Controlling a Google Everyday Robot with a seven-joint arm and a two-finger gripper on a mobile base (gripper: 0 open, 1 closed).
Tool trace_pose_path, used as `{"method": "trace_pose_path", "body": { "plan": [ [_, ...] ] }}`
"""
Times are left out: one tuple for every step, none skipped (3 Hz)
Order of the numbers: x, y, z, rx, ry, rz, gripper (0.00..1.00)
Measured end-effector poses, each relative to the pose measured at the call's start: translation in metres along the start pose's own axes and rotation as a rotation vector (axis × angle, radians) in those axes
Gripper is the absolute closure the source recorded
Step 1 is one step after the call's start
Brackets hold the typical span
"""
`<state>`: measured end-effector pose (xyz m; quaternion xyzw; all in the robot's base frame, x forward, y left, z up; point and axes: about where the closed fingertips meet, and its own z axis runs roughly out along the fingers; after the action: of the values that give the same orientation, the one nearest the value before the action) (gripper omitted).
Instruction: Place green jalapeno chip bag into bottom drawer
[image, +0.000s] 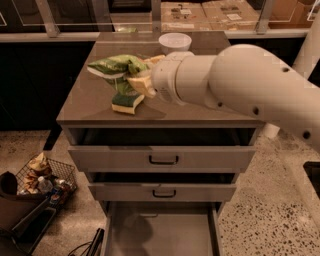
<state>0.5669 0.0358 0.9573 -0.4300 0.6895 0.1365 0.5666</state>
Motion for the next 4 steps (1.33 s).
{"method": "trace_pose_path", "body": {
  "plan": [
    [0.035, 0.035, -0.021, -0.072, 0.009, 0.046, 1.00],
    [0.090, 0.049, -0.056, -0.092, 0.034, 0.123, 1.00],
    [0.176, 0.042, -0.098, -0.028, 0.089, 0.239, 1.00],
    [0.259, 0.054, -0.118, -0.015, 0.119, 0.359, 1.00]
  ]
}}
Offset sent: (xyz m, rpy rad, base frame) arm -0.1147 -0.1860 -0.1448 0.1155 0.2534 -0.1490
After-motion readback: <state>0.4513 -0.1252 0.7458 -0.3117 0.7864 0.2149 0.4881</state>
